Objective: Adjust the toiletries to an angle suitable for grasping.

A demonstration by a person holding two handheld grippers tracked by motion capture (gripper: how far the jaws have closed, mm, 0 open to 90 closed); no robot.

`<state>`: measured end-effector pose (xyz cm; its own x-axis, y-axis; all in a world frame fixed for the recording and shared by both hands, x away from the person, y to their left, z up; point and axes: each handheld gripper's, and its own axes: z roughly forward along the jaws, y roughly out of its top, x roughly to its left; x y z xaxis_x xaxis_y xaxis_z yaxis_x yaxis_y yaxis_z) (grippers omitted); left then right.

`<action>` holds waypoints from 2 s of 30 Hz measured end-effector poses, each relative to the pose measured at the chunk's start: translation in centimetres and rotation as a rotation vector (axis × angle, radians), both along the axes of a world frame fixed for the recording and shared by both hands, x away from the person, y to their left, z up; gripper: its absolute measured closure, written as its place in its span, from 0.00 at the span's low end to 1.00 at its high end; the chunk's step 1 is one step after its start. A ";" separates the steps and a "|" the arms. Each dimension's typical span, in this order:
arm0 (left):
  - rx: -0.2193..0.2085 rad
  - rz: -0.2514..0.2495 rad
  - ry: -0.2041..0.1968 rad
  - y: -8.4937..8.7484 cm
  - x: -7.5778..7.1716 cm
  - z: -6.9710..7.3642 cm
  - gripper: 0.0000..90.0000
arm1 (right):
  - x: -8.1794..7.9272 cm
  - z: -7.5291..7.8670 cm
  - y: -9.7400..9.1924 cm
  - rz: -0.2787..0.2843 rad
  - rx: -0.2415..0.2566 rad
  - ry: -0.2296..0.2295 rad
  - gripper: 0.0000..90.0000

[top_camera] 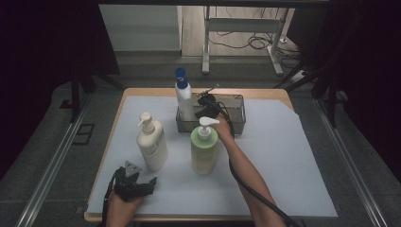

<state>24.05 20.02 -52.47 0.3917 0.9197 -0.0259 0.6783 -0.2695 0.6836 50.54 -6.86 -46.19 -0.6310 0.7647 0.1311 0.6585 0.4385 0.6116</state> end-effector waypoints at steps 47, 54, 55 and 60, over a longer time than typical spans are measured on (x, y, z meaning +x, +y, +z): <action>0.001 0.000 -0.001 0.0 0.0 0.0 0.13 | -2.0 1.6 -1.4 0.054 0.056 -0.089 0.69; 0.001 0.000 -0.001 0.0 0.0 0.0 0.13 | -2.8 2.6 -2.5 0.062 0.075 -0.115 0.50; 0.001 0.001 -0.001 0.0 0.0 0.0 0.13 | -3.0 2.7 -2.6 0.068 0.077 -0.117 0.48; 0.001 0.001 -0.001 0.0 0.0 0.0 0.13 | -3.5 3.4 -3.2 0.090 0.084 -0.136 0.41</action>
<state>24.04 20.02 -52.48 0.3911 0.9200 -0.0243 0.6775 -0.2699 0.6842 47.06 -10.08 -42.81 -0.7124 0.6944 0.1010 0.5280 0.4357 0.7290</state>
